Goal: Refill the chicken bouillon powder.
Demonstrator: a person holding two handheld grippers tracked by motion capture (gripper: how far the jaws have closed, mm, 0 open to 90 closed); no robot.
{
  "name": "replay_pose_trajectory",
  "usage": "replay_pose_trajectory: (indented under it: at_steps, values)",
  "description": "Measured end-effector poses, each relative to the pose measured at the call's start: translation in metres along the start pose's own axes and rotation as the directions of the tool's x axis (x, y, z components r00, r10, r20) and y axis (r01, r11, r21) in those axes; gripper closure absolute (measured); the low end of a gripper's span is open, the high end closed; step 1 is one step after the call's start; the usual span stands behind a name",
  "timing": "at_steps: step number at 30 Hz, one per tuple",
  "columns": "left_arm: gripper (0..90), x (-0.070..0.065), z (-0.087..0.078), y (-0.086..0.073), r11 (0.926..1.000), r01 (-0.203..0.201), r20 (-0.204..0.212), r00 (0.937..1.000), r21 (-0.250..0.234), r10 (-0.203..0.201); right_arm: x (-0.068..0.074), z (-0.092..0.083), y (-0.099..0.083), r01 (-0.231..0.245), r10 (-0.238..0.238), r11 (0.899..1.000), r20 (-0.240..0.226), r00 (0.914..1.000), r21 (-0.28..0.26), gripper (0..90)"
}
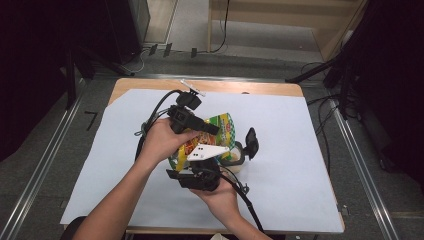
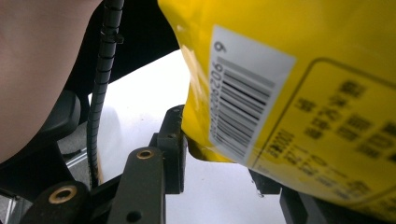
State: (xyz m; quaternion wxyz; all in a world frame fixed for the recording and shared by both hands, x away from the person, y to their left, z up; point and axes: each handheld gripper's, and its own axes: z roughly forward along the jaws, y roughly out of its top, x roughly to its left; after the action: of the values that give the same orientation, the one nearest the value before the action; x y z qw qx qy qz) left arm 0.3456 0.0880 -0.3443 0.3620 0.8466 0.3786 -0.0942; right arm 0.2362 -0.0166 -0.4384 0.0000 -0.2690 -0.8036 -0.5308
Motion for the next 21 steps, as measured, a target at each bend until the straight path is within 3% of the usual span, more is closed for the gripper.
replay_pose_trajectory:
  at_steps: [21]
  values:
    - [73.6,0.0007,-0.0005,0.0001,1.0000,0.005,0.000,1.0000,-0.004,-0.005,0.0013,-0.0002,0.0002,0.002,-0.002,1.000,0.001,1.0000,0.001,63.1]
